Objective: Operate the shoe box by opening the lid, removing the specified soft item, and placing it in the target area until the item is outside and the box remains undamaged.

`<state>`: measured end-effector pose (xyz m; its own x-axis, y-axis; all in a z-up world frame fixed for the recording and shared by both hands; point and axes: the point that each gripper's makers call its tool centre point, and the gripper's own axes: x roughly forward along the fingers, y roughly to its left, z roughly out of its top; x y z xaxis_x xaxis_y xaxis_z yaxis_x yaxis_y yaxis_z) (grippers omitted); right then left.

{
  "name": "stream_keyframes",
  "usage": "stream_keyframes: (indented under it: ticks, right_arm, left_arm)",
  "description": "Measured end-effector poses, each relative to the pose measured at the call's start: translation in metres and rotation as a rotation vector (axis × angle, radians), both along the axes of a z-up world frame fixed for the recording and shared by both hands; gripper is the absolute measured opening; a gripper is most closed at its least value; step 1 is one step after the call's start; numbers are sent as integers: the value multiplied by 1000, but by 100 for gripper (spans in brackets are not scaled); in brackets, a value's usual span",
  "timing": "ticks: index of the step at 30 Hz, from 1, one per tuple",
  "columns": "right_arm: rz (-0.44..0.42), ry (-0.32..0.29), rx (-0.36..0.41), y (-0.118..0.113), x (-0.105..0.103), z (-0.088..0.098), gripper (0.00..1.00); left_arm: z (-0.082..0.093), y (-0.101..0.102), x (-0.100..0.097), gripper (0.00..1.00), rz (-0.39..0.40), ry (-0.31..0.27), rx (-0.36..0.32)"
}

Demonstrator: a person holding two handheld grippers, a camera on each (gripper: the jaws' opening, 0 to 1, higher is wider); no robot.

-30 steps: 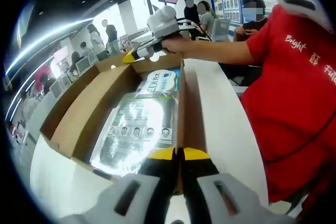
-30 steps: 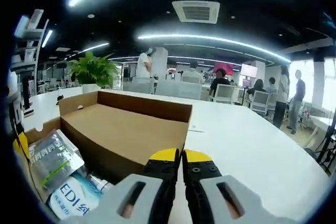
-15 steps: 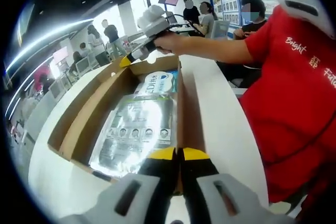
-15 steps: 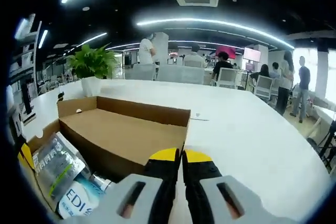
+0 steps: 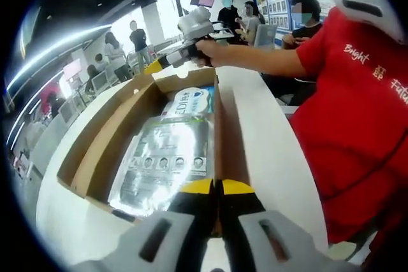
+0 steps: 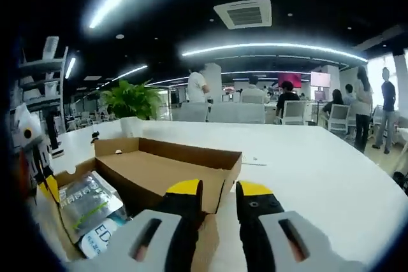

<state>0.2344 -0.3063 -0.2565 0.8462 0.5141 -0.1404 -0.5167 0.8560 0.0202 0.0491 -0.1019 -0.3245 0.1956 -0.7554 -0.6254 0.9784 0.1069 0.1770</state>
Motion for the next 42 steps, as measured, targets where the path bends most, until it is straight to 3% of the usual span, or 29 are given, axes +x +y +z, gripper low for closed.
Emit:
stream_keyframes:
  ticks: [1, 3, 6, 9, 14, 15, 18, 20, 22, 24, 32, 34, 36, 39, 42]
  right_arm:
    - [-11, 10, 0, -2, -4, 2, 28]
    - [22, -36, 6, 4, -14, 12, 29]
    - [97, -95, 4, 11, -22, 27, 33]
    - [160, -96, -50, 17, -31, 27, 34]
    - [339, 15, -36, 43, -61, 20, 33]
    - [378, 3, -19, 47, -65, 24, 33]
    - [390, 24, -13, 47, -69, 20, 33]
    - [415, 95, 44, 49, -73, 15, 34]
    - [481, 126, 95, 54, -80, 13, 34]
    - [522, 134, 122, 55, -82, 12, 35]
    - [547, 178, 151, 50, -78, 4, 37]
    - [610, 181, 147, 55, -88, 3, 37]
    - [627, 198, 147, 57, -90, 2, 37]
    - [655, 191, 153, 62, -92, 6, 38]
    - [695, 220, 167, 65, -93, 2, 41]
  left_arm:
    - [0, 0, 1, 1, -13, 6, -6]
    - [0, -2, -2, 1, 0, 53, 1]
    - [-1, -4, -6, 1, -20, 46, -9]
    - [-1, -3, -5, 1, -28, 38, -8]
    - [-1, -1, -4, 0, -46, 24, -10]
    - [-1, -1, -4, 0, -47, 22, -10]
    - [0, 0, -4, 0, -55, 10, -13]
    - [0, 0, -4, 0, -52, 16, -12]
    - [0, 0, -3, 0, -62, 18, -16]
    - [0, 0, -4, 0, -71, 14, -12]
    - [1, 0, -5, 0, -72, -1, -13]
    - [1, 0, -5, 0, -73, -4, -12]
    - [1, 0, -5, 0, -64, 6, -15]
    - [1, 0, -2, 1, -8, 64, -11]
    - [1, 0, -1, 1, 3, 61, -18]
